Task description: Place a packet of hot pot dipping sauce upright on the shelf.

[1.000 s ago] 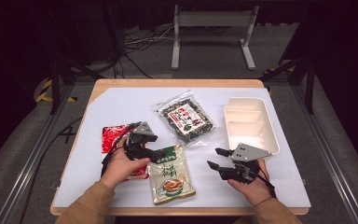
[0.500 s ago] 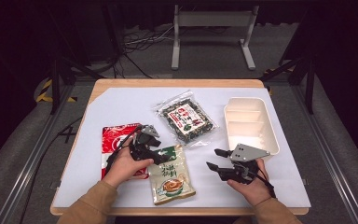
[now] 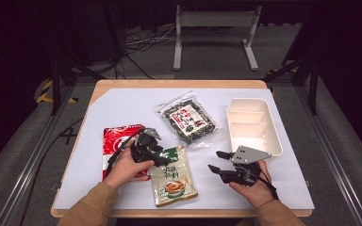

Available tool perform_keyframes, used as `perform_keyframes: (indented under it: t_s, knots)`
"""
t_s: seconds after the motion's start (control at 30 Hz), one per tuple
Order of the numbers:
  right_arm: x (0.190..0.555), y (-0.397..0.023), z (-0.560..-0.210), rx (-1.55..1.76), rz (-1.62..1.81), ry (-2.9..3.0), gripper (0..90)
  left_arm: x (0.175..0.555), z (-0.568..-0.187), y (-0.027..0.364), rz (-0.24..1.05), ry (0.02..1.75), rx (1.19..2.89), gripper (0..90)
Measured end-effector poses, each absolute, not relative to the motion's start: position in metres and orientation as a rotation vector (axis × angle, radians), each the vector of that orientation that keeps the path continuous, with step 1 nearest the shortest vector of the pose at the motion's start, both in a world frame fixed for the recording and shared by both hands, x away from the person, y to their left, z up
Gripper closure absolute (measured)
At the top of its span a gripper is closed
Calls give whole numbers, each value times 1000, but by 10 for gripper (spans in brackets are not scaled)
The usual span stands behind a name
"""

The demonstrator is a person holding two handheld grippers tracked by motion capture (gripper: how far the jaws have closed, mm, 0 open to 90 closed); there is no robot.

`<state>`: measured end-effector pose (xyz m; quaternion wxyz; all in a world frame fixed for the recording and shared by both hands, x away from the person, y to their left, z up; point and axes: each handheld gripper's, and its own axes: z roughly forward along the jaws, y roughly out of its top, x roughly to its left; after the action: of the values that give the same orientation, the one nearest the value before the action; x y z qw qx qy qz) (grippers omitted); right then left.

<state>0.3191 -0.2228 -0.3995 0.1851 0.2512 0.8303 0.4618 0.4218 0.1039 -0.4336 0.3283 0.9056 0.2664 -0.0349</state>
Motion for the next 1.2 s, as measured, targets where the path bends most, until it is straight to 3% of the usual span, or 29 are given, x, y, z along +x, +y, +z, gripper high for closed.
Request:
perform_keyframes:
  t_s: [0.5, 0.67, 0.77, 0.97, 1.2]
  knots:
    - [319, -222, -400, 706, 1289, 2343, 448, 416, -425, 108, -37, 709, 2365, 498]
    - [319, -222, -400, 701, 1287, 2347, 445, 412, -420, 109, -67, 693, 2343, 557]
    - [319, -221, -400, 697, 1289, 2347, 447, 412, -418, 111, -166, 651, 2322, 588]
    - [319, -221, -400, 692, 1289, 2353, 447, 410, -423, 105, -125, 639, 2398, 645]
    - [319, -221, -400, 686, 1287, 2357, 449, 413, -424, 108, -139, 692, 2397, 839]
